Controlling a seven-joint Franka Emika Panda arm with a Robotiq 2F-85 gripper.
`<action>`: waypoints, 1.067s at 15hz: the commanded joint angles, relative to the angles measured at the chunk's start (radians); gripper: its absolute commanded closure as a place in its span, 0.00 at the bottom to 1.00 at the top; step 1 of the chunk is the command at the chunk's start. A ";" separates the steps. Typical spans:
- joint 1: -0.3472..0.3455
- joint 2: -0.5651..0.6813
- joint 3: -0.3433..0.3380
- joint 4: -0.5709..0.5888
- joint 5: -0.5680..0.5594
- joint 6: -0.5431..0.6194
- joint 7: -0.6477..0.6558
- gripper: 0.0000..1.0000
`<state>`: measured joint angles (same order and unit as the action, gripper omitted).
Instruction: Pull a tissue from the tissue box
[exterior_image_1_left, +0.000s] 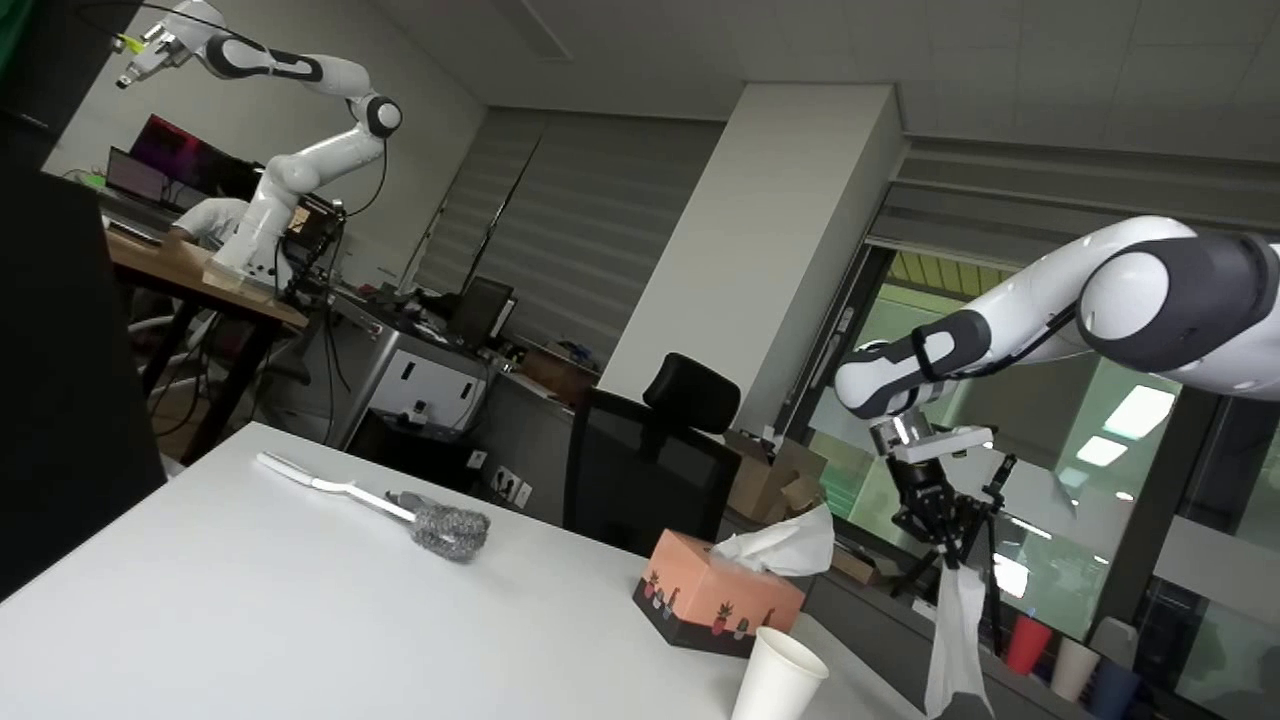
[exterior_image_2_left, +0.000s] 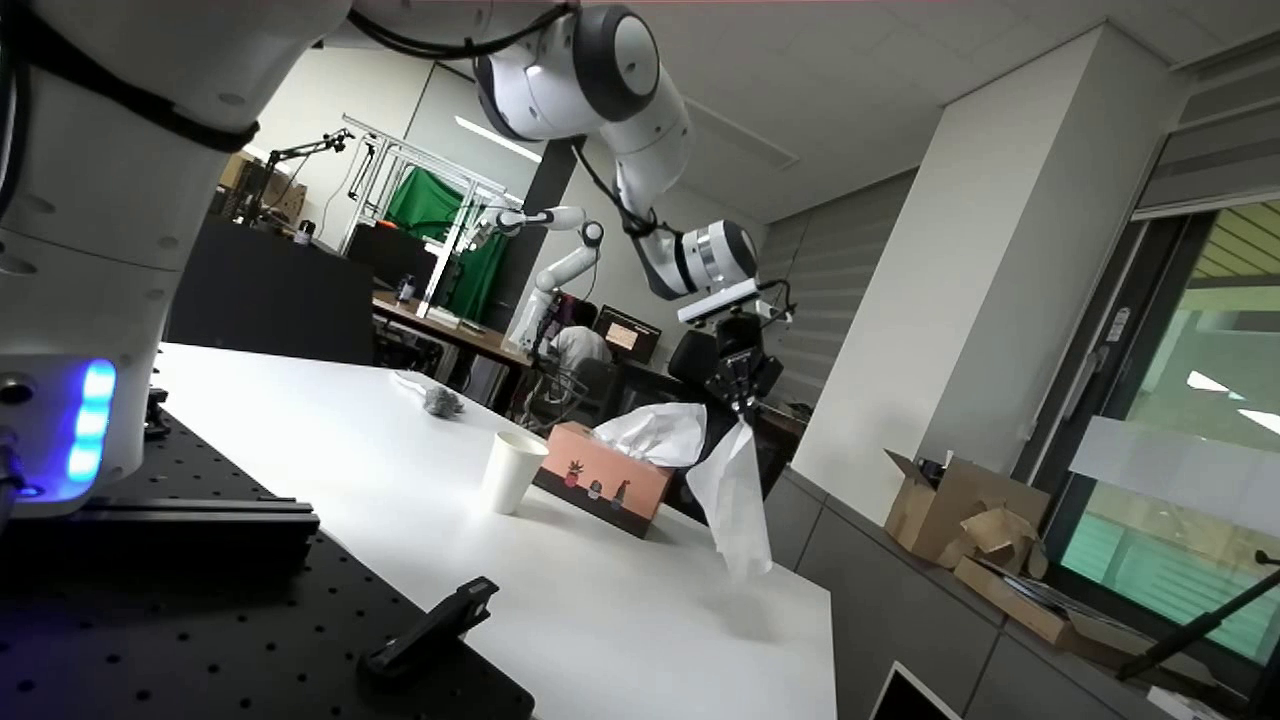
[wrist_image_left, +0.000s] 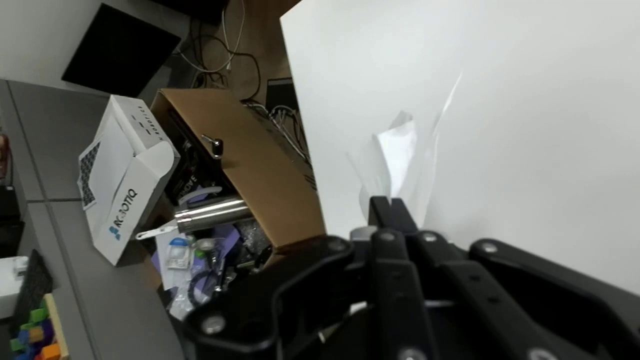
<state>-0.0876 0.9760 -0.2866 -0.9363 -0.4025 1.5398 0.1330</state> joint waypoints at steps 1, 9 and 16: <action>-0.020 0.162 0.051 0.117 0.036 -0.034 -0.017 1.00; -0.016 0.276 0.084 0.227 0.094 -0.036 -0.035 0.60; -0.026 0.145 0.164 0.260 0.231 0.052 -0.057 0.12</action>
<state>-0.0941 1.1696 -0.1643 -0.6969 -0.2241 1.5761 0.0962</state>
